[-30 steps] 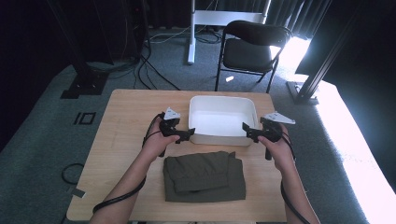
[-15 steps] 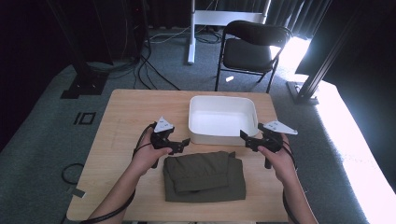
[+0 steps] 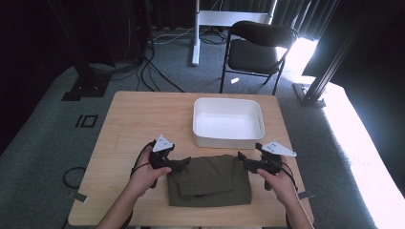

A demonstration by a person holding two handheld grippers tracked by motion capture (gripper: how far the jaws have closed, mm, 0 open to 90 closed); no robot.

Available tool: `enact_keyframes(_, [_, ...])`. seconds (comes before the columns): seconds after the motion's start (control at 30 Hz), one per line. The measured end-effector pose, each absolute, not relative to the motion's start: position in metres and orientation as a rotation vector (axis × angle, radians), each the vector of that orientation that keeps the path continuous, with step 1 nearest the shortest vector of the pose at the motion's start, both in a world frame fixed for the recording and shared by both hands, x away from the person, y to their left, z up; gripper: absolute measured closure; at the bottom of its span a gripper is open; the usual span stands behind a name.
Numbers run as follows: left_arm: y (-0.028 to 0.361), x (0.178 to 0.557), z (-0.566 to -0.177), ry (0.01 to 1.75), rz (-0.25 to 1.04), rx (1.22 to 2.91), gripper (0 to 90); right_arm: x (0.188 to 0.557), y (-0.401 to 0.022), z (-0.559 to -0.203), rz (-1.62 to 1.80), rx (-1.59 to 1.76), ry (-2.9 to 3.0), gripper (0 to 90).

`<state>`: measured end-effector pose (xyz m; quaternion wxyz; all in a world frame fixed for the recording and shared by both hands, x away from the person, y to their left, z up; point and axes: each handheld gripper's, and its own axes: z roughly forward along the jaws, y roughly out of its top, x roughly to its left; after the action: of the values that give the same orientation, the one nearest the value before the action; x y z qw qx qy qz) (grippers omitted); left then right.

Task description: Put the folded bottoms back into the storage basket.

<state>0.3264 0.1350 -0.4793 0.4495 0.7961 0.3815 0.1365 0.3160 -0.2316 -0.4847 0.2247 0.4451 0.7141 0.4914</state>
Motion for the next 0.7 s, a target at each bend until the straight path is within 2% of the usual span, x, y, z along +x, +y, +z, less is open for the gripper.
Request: enact_keyframes(0.7, [0.141,0.296,-0.522,1.109,0.284,1.969,15.6,0.302,-0.201,-0.547,1.243,1.327,2.079,14.2])
